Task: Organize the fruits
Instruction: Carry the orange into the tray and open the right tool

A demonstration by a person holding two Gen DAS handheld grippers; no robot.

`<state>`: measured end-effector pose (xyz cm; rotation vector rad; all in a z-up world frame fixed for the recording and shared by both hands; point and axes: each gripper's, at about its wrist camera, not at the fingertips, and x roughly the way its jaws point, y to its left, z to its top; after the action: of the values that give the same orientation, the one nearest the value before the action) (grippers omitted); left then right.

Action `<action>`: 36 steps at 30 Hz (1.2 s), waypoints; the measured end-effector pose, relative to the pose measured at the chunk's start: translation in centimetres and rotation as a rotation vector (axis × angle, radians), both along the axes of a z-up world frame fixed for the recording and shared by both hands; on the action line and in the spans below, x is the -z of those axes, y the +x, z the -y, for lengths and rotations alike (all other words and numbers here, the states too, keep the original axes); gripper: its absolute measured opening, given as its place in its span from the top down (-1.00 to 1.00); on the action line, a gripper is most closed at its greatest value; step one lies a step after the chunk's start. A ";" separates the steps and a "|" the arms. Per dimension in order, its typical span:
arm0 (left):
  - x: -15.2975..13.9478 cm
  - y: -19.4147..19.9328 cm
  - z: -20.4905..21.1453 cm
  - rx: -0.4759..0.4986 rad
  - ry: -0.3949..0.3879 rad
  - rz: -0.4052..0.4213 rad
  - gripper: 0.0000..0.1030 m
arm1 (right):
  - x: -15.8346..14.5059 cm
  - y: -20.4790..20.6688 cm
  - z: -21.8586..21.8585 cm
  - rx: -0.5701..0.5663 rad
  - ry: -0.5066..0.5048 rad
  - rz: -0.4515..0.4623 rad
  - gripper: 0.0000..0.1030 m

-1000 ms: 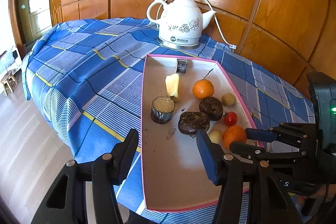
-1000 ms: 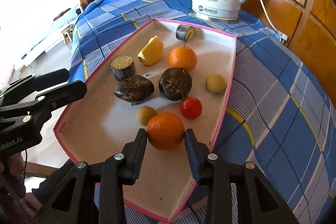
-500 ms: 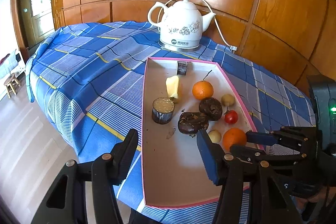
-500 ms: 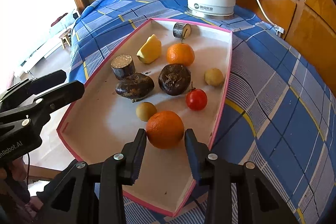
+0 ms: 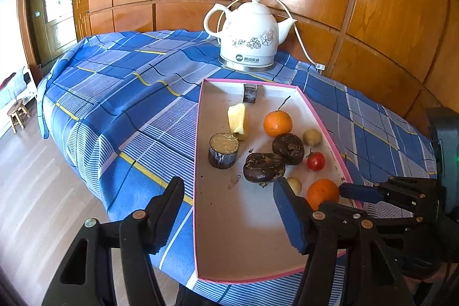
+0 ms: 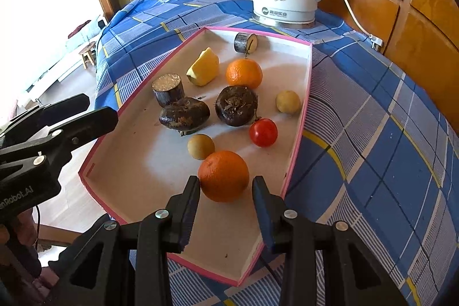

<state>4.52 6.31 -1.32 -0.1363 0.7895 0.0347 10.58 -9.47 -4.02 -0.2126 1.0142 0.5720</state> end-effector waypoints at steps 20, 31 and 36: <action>0.0 -0.5 0.0 -0.007 0.007 0.006 -0.35 | -0.1 0.4 -0.3 0.046 0.021 0.009 0.29; -0.7 -1.9 0.2 -0.032 0.021 0.041 -0.61 | -1.7 -1.6 0.6 0.121 0.042 0.072 0.20; -1.1 -2.9 0.8 -0.041 0.027 0.069 -0.75 | -2.6 -3.6 1.4 0.204 0.026 0.146 0.17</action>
<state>1.66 5.56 -0.26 -0.1270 0.7170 0.0788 6.94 -10.83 -1.42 -0.1246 0.8739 0.3784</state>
